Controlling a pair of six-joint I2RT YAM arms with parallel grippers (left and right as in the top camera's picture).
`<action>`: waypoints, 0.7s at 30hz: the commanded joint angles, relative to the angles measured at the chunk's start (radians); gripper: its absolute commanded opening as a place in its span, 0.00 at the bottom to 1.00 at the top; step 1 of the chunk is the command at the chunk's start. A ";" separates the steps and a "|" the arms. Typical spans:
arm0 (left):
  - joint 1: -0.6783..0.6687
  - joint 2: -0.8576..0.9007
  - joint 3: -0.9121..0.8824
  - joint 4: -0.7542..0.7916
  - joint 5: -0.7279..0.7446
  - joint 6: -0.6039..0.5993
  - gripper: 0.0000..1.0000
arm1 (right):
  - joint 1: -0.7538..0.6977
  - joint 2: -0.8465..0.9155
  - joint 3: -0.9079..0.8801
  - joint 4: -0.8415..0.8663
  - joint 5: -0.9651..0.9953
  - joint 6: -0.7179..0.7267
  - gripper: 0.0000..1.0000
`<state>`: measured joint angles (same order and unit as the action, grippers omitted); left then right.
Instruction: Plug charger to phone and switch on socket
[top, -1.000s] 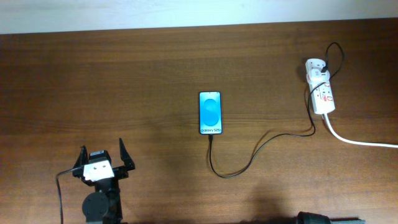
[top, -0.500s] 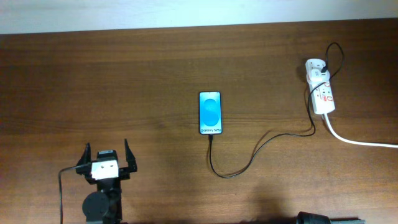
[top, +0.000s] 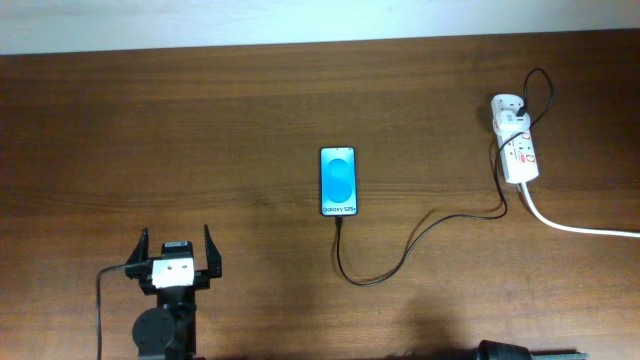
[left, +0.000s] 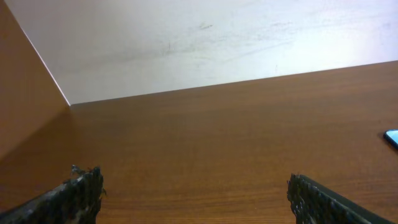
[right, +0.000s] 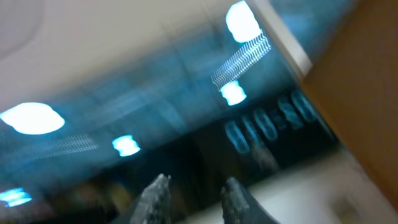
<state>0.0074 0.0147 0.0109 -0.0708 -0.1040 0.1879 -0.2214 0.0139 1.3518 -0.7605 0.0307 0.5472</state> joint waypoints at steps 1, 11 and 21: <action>-0.003 -0.009 -0.002 -0.005 0.011 0.016 0.99 | 0.005 -0.008 -0.165 -0.117 -0.010 -0.002 0.33; -0.003 -0.009 -0.002 -0.005 0.011 0.016 0.99 | 0.005 -0.007 -0.736 0.140 -0.111 -0.126 0.98; -0.003 -0.009 -0.002 -0.005 0.011 0.016 0.99 | 0.109 -0.009 -1.147 0.551 -0.228 -0.402 0.98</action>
<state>0.0074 0.0128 0.0113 -0.0711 -0.1005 0.1883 -0.1768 0.0147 0.2432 -0.2413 -0.2340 0.1947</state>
